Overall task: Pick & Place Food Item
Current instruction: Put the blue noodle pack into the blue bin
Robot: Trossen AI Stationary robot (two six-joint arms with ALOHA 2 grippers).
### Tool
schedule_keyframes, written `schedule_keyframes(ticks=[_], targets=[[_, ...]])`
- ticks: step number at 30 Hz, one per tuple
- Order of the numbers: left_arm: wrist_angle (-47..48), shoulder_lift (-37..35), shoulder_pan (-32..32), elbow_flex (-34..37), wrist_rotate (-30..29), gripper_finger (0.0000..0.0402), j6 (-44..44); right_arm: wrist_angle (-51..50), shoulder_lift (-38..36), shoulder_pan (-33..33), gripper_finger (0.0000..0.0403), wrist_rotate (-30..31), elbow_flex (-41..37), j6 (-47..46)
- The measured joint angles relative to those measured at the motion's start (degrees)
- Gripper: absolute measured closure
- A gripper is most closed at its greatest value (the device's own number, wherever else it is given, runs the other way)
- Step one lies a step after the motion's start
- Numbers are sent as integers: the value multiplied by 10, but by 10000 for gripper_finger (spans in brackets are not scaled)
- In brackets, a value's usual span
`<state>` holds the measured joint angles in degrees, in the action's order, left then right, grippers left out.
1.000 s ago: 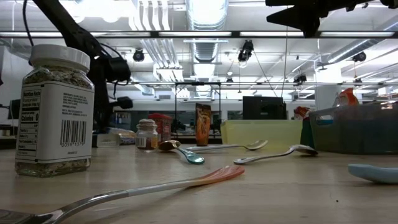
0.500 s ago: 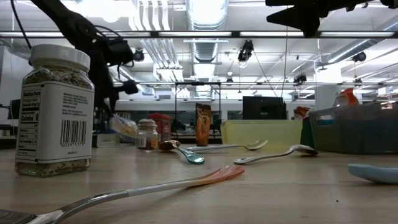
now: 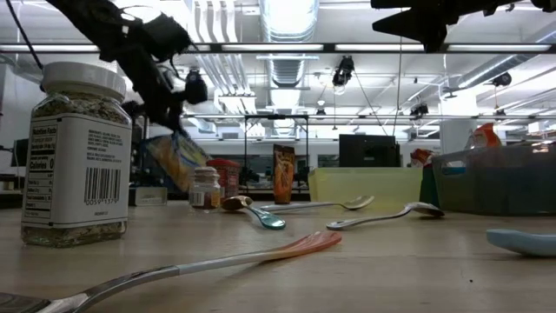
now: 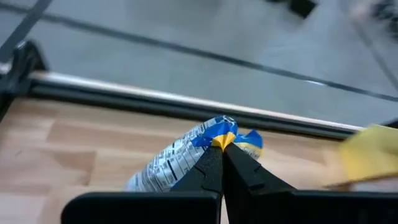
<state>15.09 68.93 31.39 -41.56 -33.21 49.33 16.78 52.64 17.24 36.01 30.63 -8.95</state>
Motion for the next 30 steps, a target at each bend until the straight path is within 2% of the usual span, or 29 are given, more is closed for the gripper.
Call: schedule_keyframes(ticks=[14,17,24,30], targets=[[-162,-55,-127,8,7,401,-148,0,0,0,151,0,0,0],[-207,-55,-154,8,36,401,-184,0,0,0,151,0,0,0],[-284,-54,-208,8,147,401,-275,0,0,0,151,0,0,0],[-349,-24,-268,8,164,401,-336,0,0,0,151,0,0,0]])
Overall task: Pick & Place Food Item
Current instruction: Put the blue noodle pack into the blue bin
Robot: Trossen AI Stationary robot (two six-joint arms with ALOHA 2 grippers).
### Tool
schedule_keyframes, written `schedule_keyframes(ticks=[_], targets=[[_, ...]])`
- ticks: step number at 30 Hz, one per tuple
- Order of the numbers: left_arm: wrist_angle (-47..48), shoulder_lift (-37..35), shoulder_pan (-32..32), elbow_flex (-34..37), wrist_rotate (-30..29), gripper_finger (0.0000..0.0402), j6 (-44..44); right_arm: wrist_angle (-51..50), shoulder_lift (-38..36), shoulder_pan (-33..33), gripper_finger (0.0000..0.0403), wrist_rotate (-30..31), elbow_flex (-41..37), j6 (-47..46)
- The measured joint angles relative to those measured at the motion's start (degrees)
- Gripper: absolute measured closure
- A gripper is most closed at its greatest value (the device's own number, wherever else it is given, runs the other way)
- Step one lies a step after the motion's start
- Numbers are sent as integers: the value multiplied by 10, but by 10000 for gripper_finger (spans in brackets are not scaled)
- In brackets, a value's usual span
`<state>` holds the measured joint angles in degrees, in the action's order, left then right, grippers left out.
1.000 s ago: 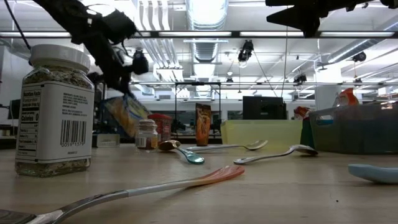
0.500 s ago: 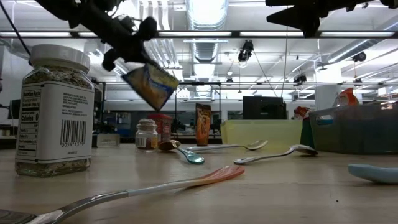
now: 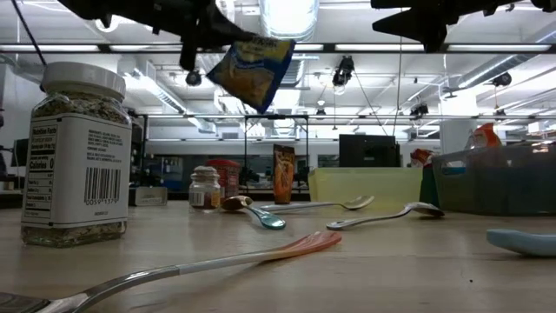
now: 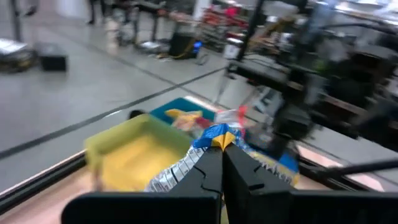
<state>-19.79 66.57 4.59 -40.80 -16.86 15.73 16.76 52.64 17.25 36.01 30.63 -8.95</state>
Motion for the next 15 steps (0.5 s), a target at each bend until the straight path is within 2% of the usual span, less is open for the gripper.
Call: schedule_keyframes(ticks=[7,15], targets=[[-125,92,-62,0,3,401,-104,0,0,0,151,0,0,0],[-270,225,-70,-11,50,401,-166,0,0,0,151,0,0,0]])
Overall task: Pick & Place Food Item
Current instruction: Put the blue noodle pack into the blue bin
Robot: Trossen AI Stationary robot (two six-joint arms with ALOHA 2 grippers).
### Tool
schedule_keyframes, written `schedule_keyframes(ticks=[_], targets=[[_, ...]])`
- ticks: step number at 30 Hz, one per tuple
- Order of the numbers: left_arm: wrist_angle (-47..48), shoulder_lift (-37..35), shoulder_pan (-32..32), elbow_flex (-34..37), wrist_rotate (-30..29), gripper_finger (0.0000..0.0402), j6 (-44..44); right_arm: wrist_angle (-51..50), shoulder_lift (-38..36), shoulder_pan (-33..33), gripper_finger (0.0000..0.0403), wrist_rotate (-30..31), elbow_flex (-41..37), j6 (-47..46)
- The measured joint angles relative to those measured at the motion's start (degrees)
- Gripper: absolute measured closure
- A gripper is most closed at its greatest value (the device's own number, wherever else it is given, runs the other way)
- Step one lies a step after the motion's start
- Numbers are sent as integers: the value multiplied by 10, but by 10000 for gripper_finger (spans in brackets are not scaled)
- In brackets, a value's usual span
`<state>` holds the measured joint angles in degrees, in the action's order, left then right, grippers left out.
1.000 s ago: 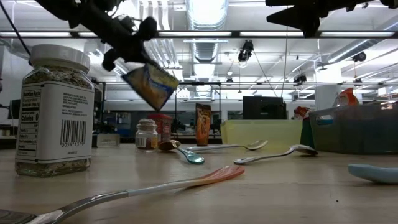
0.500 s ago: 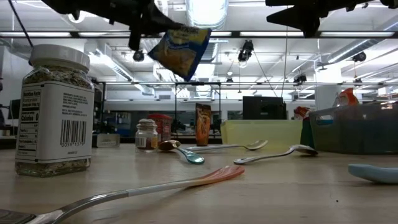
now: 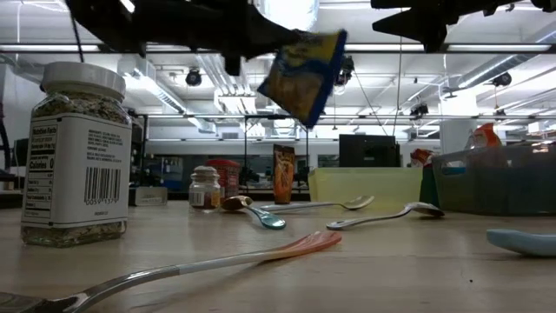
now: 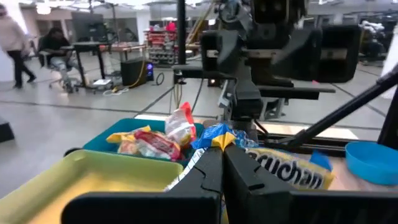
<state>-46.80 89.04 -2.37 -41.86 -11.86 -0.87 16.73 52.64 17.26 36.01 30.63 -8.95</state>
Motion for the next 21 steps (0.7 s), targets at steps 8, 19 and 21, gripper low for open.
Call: schedule_keyframes(ticks=[8,19,21], targets=[[-65,140,0,-69,5,401,-37,0,0,0,151,0,0,0],[-49,291,8,-202,7,401,-38,-2,0,0,151,0,0,0],[-33,308,13,-216,7,401,-36,-2,0,0,151,0,0,0]])
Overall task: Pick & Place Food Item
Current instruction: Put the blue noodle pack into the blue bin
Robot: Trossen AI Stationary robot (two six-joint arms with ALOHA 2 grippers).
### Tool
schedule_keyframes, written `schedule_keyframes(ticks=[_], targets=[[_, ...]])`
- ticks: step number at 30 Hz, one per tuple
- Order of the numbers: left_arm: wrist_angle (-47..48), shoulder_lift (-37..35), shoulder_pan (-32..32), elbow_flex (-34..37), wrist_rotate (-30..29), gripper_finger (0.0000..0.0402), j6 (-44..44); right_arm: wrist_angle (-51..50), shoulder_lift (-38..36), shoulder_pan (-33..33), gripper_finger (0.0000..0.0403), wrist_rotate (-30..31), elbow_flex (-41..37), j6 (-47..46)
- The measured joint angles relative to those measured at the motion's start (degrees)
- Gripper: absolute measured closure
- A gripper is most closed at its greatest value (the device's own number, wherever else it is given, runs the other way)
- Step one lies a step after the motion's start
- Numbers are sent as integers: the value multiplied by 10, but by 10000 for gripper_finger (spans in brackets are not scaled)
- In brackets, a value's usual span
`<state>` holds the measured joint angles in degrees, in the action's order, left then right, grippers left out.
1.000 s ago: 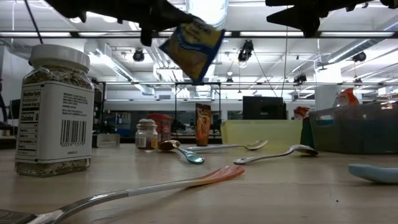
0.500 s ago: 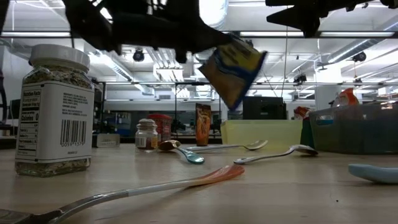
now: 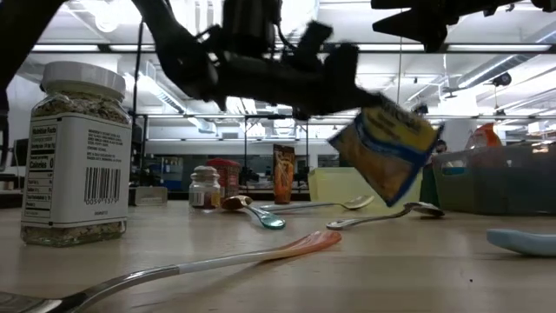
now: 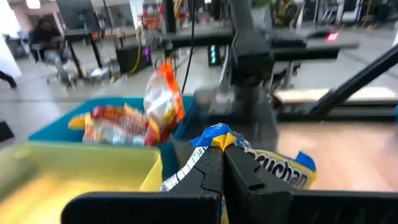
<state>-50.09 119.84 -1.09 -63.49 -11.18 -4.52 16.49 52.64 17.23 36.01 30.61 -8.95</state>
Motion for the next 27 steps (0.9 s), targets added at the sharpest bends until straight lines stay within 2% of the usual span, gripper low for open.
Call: schedule_keyframes(ticks=[5,10,12,16,24,27], targets=[[37,33,12,-33,-2,401,39,0,0,0,151,0,0,0],[49,33,13,-32,5,399,58,0,0,0,151,0,0,0],[50,33,13,-32,10,386,56,0,0,0,151,0,0,0],[49,32,14,-34,37,328,51,0,0,0,151,0,0,0],[49,32,14,-34,63,167,45,0,0,0,151,0,0,0],[49,32,14,-34,63,118,45,0,0,0,151,0,0,0]])
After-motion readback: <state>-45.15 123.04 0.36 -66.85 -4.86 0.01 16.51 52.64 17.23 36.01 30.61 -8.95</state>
